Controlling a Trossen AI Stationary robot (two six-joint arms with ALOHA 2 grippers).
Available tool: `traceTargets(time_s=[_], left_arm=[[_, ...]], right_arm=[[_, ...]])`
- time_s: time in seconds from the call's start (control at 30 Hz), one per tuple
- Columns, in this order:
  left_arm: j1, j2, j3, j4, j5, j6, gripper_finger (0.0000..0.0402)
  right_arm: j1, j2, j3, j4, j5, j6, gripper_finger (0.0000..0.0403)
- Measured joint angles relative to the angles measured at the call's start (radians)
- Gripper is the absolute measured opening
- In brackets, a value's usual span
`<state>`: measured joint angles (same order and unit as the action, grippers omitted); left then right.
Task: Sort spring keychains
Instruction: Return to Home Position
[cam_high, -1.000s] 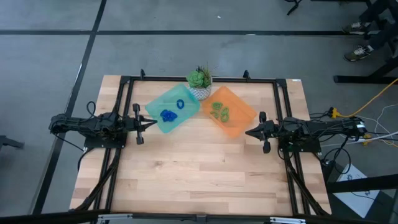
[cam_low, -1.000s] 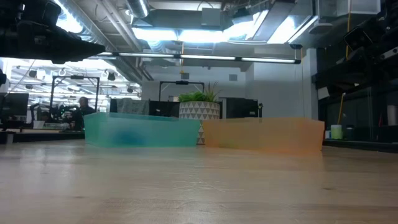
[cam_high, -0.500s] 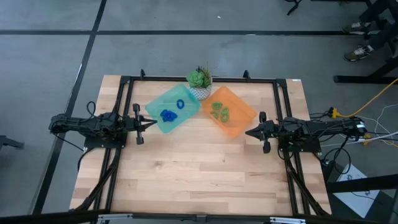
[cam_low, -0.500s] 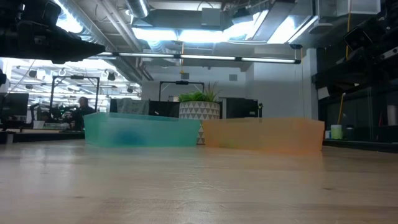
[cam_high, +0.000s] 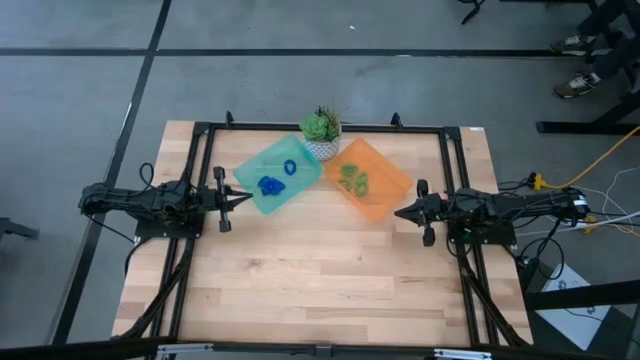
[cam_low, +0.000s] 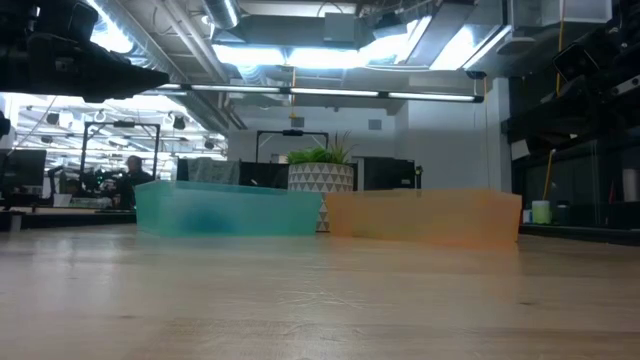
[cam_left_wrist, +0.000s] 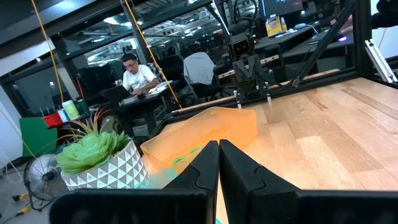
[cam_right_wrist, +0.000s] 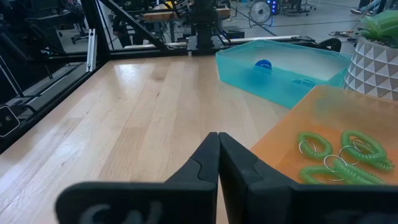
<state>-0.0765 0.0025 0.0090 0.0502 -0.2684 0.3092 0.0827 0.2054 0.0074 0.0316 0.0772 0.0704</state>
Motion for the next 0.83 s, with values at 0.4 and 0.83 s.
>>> traceTargets(time_s=[0.4,0.83], left_arm=[[0.0,0.0,0.0,0.0,0.0,0.0,0.0012],[0.0,0.0,0.0,0.0,0.0,0.0,0.0011]], right_arm=[[0.001,0.003,0.0,0.0,0.0,0.0,0.0007],[0.001,0.003,0.0,0.0,0.0,0.0,0.0007]])
